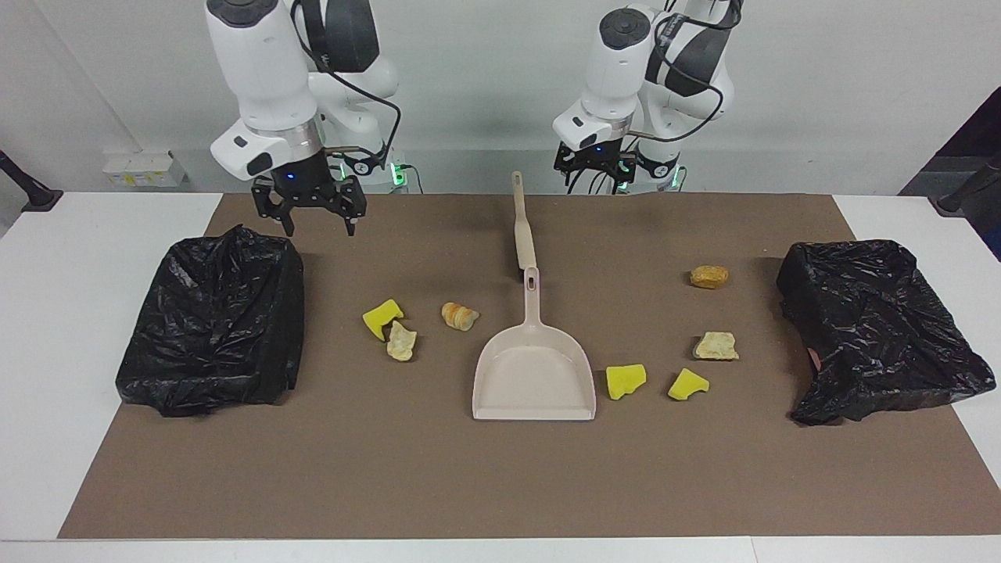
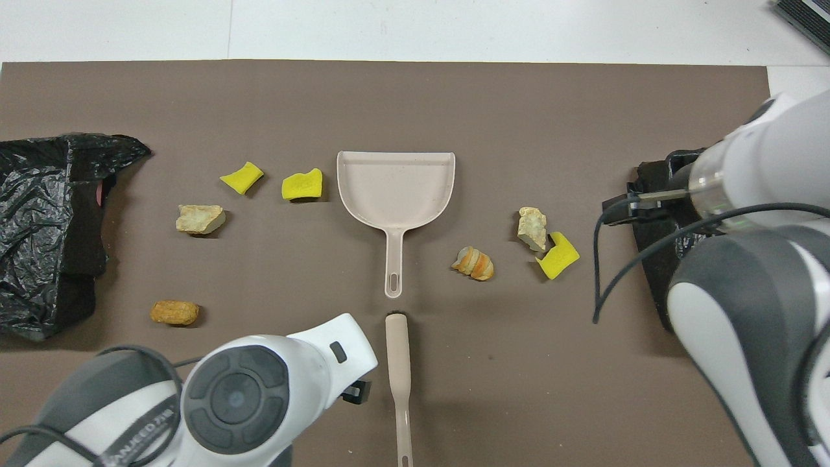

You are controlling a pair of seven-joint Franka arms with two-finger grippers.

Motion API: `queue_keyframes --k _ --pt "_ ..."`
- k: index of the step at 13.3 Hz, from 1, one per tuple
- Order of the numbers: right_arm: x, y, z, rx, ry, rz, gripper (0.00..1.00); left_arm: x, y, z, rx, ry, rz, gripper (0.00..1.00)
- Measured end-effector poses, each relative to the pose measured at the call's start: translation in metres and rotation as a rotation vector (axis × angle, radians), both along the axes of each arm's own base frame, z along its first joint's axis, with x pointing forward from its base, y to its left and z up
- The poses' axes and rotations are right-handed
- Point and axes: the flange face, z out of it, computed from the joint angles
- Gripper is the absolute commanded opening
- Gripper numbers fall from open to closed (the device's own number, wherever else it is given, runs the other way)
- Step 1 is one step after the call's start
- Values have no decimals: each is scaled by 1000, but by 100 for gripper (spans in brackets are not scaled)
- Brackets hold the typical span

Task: Sweep and dump trash in bin
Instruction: 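Reach the right gripper to the dustpan handle and grasp it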

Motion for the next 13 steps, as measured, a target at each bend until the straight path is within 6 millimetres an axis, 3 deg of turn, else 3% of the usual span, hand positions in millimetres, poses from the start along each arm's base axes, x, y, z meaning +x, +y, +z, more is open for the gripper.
queue_keyframes --k 2,4,7,10,12,13 --pt "6 18 -17 -1 3 -1 100 -16 -20 -32 8 7 15 100" --pt "12 23 -34 0 23 -1 100 -34 -50 -59 7 -7 52 100" --pt "19 80 -72 33 14 -56 100 -71 -81 -83 -24 -28 109 100" --pt "18 132 -95 112 21 -100 100 -104 -92 -104 -32 -37 152 100" --pt "14 161 -100 137 9 -144 100 -106 -87 -116 -31 -39 173 100" --pt "10 177 -106 140 11 -155 100 -106 -85 -119 -30 -38 183 95"
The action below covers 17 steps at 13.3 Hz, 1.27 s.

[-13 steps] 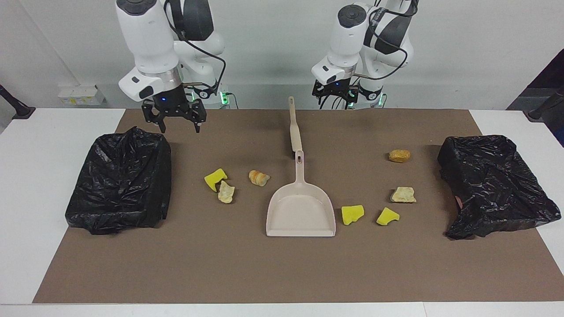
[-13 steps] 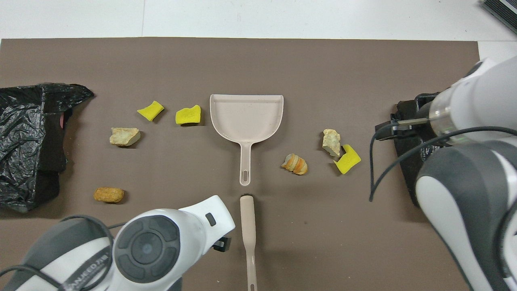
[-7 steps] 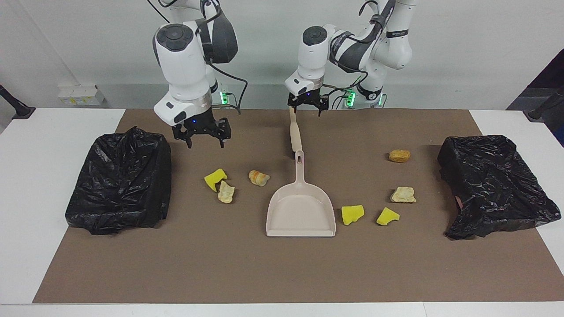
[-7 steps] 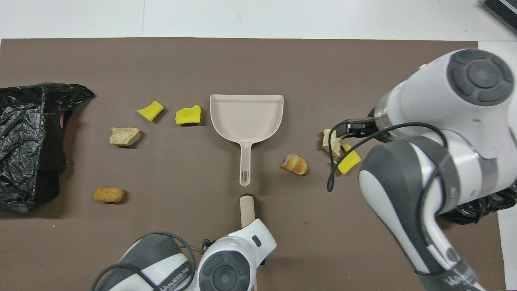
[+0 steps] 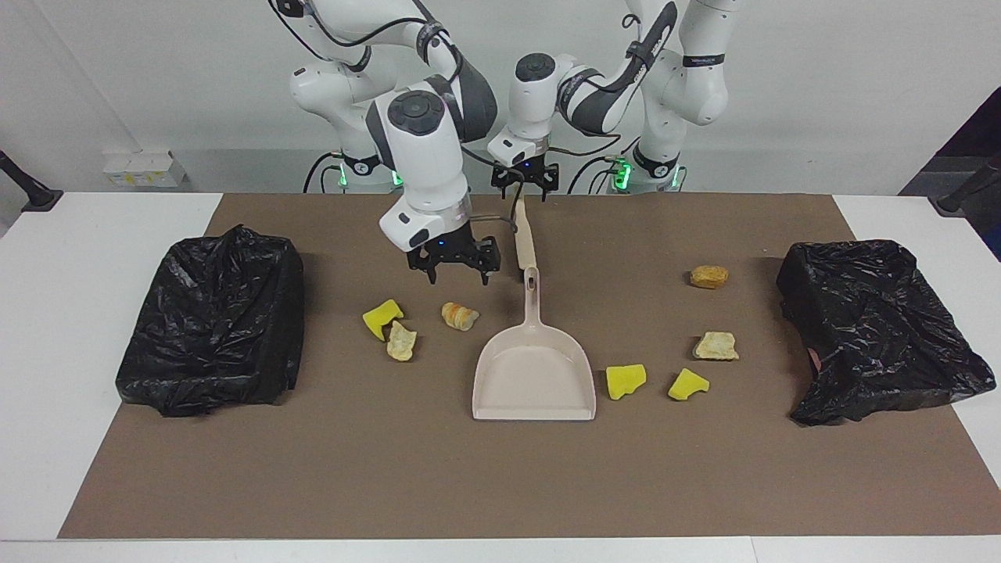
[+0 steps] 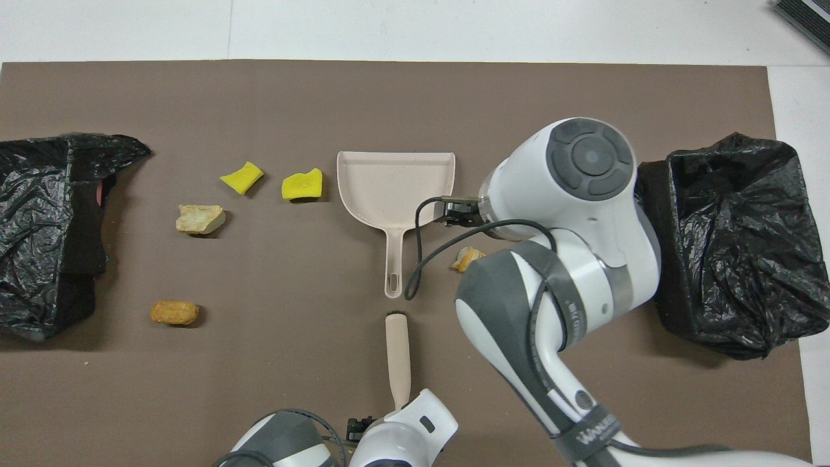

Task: Sweep and dump trash in bin
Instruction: 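Reach the right gripper to the dustpan handle and grasp it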

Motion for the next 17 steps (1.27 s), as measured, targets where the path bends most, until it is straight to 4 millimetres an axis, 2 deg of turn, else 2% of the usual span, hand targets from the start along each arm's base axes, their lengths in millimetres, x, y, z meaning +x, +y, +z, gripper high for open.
queue_keyframes --k 2,5,6,8,9,14,15,17 --pt "-8 31 -17 11 30 1 100 1 1 -4 -5 -4 31 91" --pt "-8 59 -41 43 27 14 100 1 0 -16 -10 -10 67 83" --pt "-9 66 -51 42 30 22 100 2 0 -18 -8 -9 71 65" --pt "-15 87 -73 40 31 48 100 2 0 -24 2 -5 73 16" --pt "-18 96 -82 39 30 59 100 2 0 -26 6 -3 74 0" --pt "-30 115 -112 15 63 90 100 5 4 -23 18 8 90 0" --pt "-32 116 -115 12 69 94 88 5 8 -21 31 18 95 0" --pt "-37 119 -120 5 78 101 25 8 19 -15 67 45 115 0"
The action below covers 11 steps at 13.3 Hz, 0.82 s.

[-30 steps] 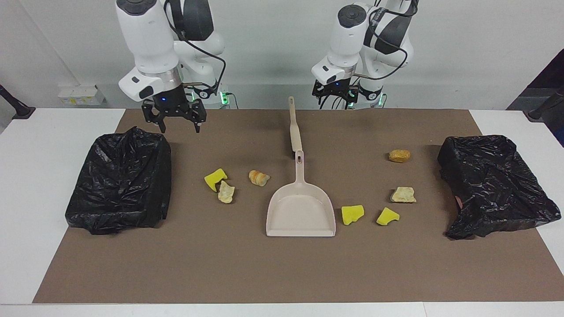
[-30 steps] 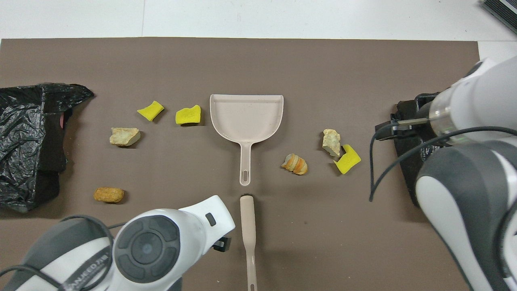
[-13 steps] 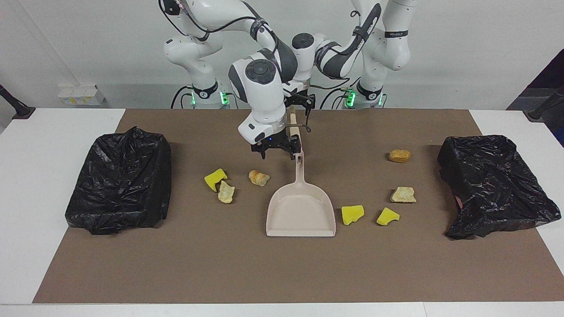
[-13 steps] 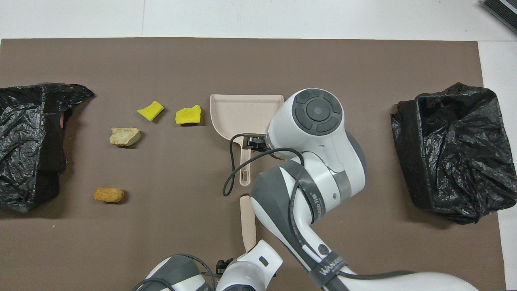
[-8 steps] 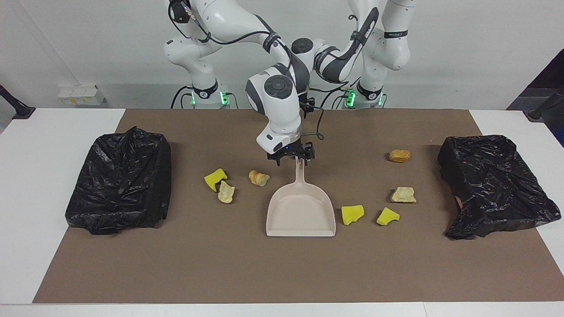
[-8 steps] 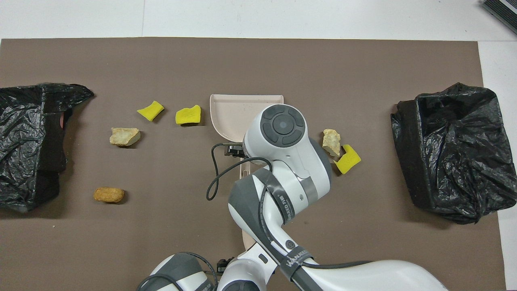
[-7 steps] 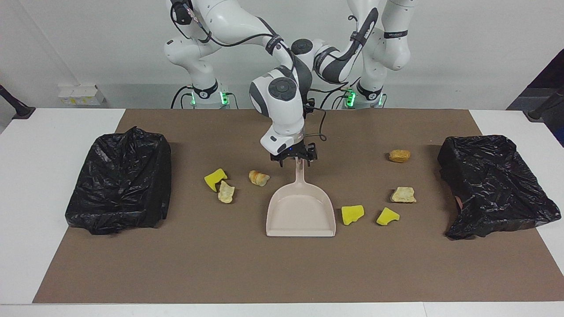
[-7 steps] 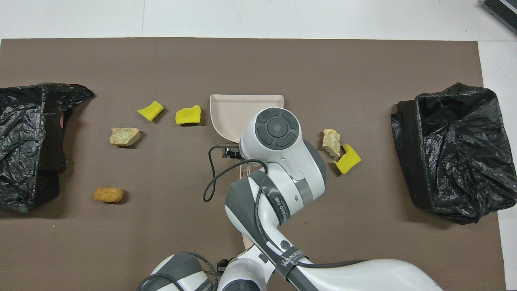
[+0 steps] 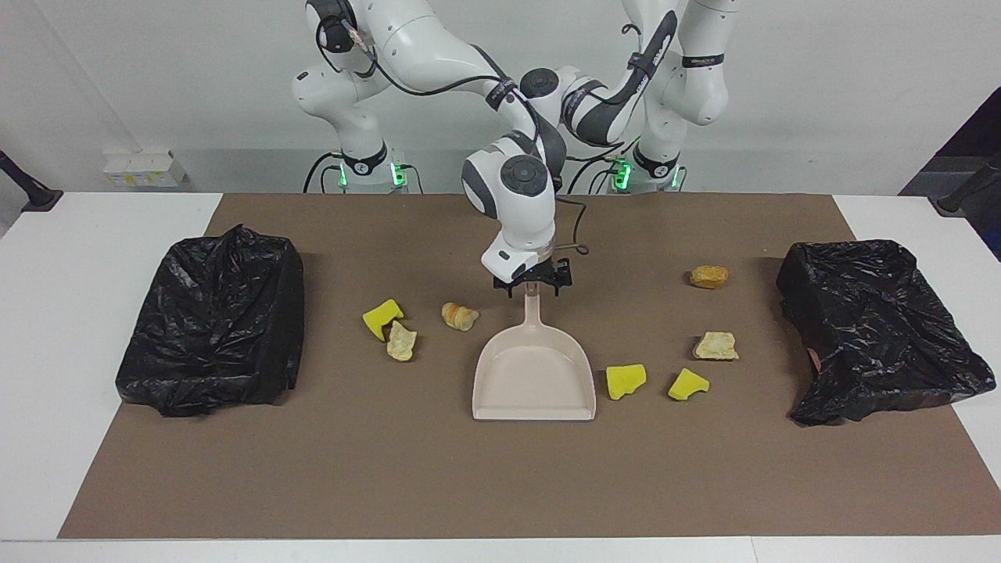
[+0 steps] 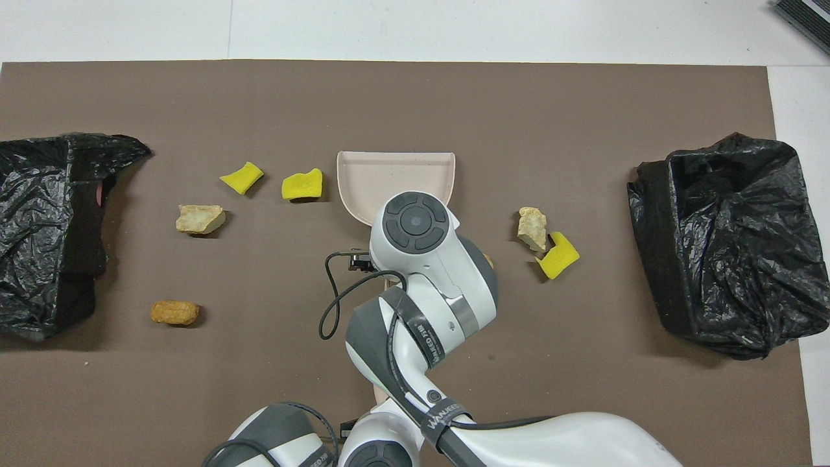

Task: Sweep and dump trash in bin
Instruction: 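Reach the right gripper to the dustpan handle and grasp it, then tilt the dustpan with the right gripper while the left gripper grasps the brush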

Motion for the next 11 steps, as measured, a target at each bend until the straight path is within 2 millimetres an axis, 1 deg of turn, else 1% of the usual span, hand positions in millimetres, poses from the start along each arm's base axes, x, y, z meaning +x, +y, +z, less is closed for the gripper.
queue_keyframes --k 1,2,5,8,9,10,11 --pt "0 -1 -2 -3 3 0 6 4 10 4 23 19 18 0" --pt "0 -2 -2 -5 4 0 0 10 20 9 42 36 40 0" --pt "1 -4 -3 -8 5 -2 0 34 59 22 88 82 131 0" --pt "2 -6 -2 -9 -1 16 0 59 97 33 159 49 167 0" --pt "6 -9 3 -4 -15 65 0 69 110 37 174 32 188 0" --pt "12 -15 14 6 -34 132 0 81 127 42 177 19 216 0" --pt "16 -26 31 12 -43 198 0 95 146 46 181 4 230 0"
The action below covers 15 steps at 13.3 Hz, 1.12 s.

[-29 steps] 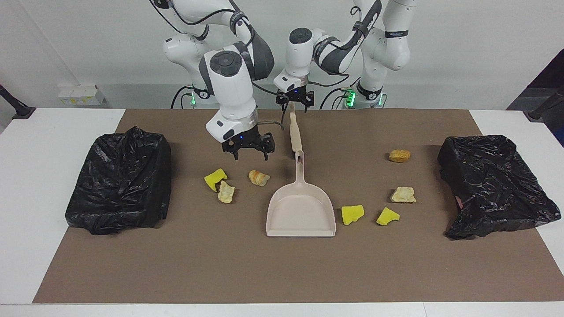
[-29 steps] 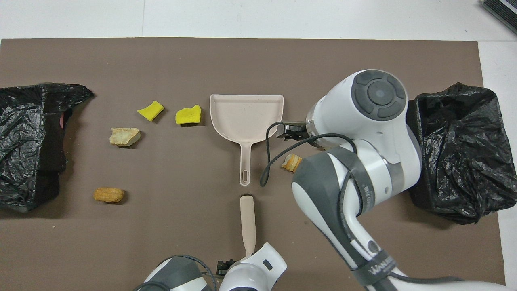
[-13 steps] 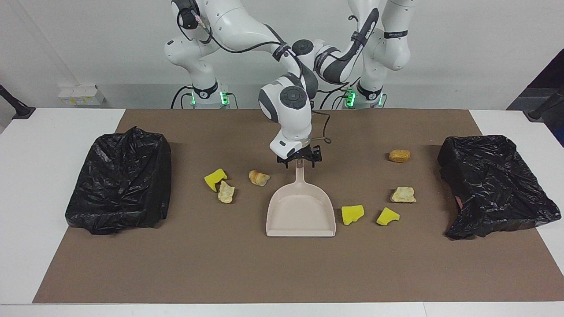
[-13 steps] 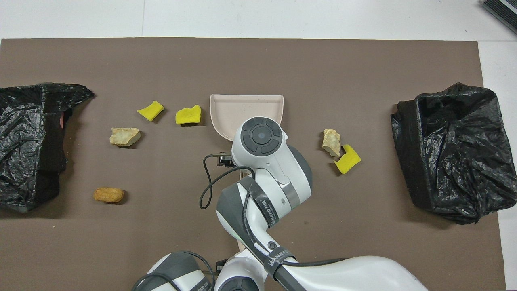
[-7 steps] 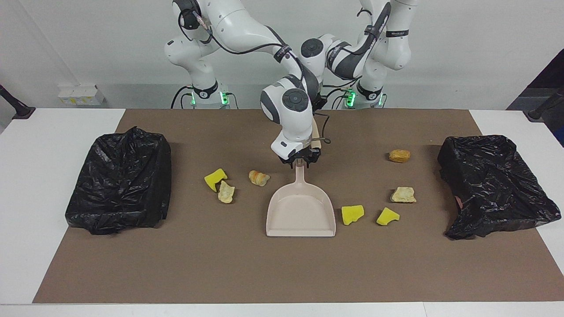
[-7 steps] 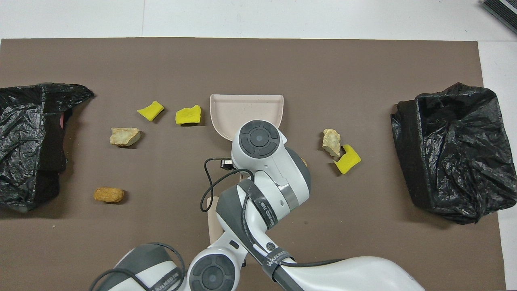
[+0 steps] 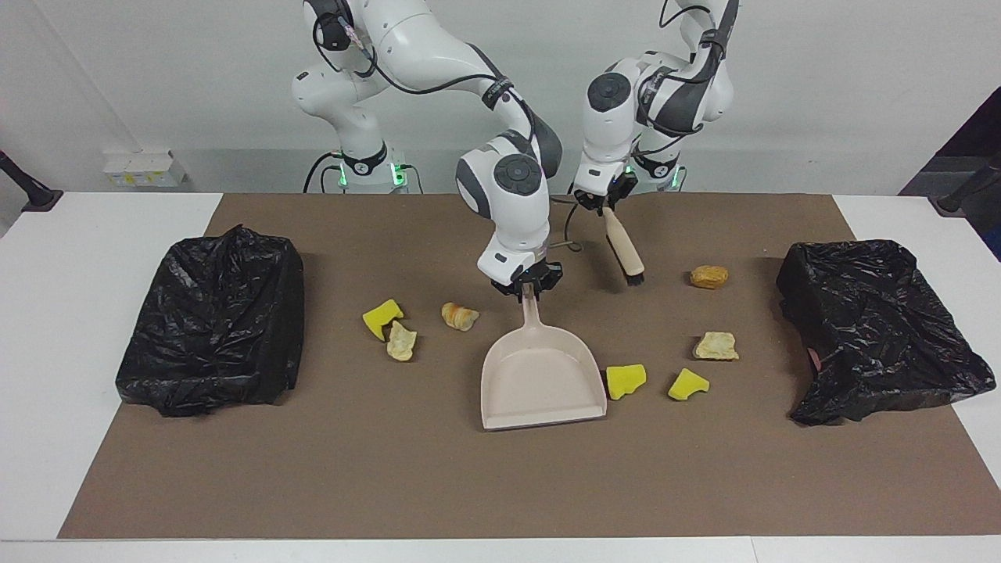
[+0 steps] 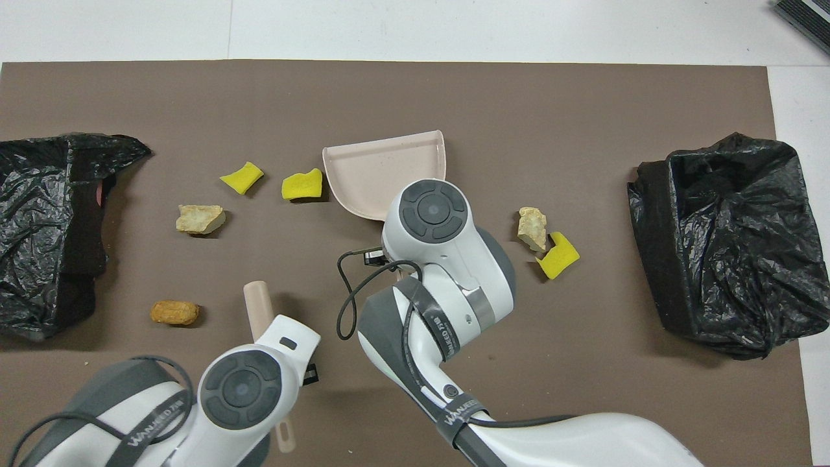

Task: Sweep and dump trash in bin
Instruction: 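Tilt the dustpan with the right gripper while the left gripper grasps the brush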

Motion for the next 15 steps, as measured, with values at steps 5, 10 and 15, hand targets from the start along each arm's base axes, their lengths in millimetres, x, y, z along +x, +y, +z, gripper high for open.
queue_keyframes --k 5,10,15 --pt "-23 -36 63 -1 59 531 0 49 100 5 38 0 62 0" --pt "-36 -45 35 0 98 898 0 37 131 0 137 79 300 0" --pt "-55 -23 5 -74 139 967 0 20 132 -27 138 55 350 0"
